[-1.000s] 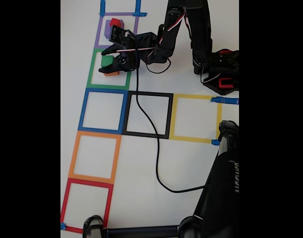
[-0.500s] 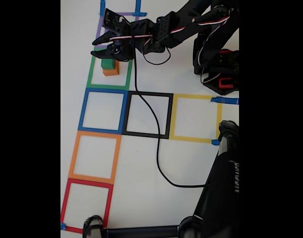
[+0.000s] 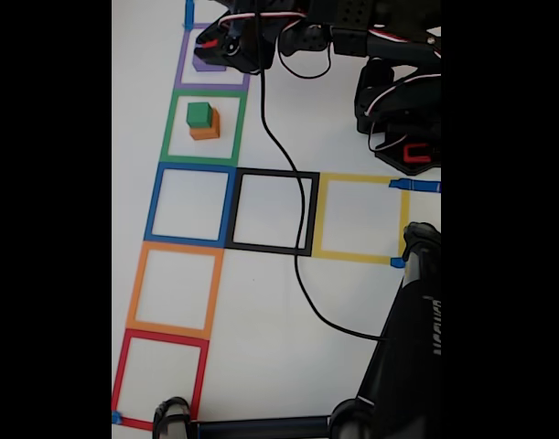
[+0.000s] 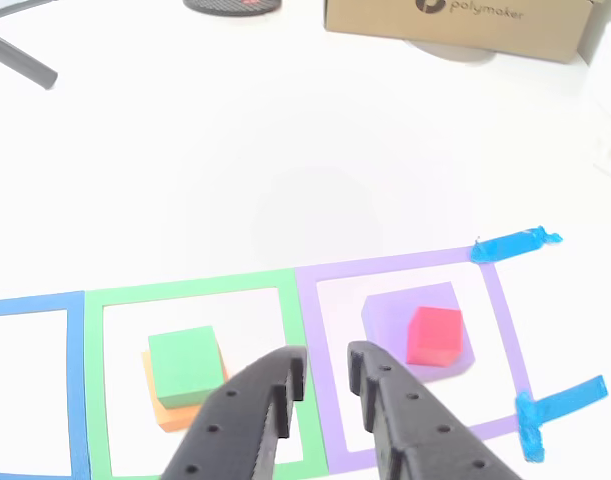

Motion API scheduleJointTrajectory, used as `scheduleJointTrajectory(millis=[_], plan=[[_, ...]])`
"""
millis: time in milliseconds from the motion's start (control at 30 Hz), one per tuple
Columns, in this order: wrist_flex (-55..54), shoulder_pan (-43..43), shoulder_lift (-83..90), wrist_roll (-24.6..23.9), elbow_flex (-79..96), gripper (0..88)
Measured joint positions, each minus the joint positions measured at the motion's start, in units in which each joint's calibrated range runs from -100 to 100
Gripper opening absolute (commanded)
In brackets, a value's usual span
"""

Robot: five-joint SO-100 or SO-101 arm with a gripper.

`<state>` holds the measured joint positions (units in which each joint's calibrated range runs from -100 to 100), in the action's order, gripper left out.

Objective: Tower of hanoi

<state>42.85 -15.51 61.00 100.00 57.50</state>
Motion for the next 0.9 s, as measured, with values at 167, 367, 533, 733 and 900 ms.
scheduleJointTrajectory(millis=[167, 367, 533, 733, 900], plan=[[22.97, -5.85, -4.39, 0.00, -23.20, 0.0], [48.77, -9.36, -15.62, 0.00, -57.46, 0.0], [56.35, -10.06, -18.91, 0.00, -70.39, 0.0], [52.32, -13.58, -17.05, 0.00, -60.82, 10.3], [35.87, -17.32, -9.62, 0.00, -38.60, 18.9]])
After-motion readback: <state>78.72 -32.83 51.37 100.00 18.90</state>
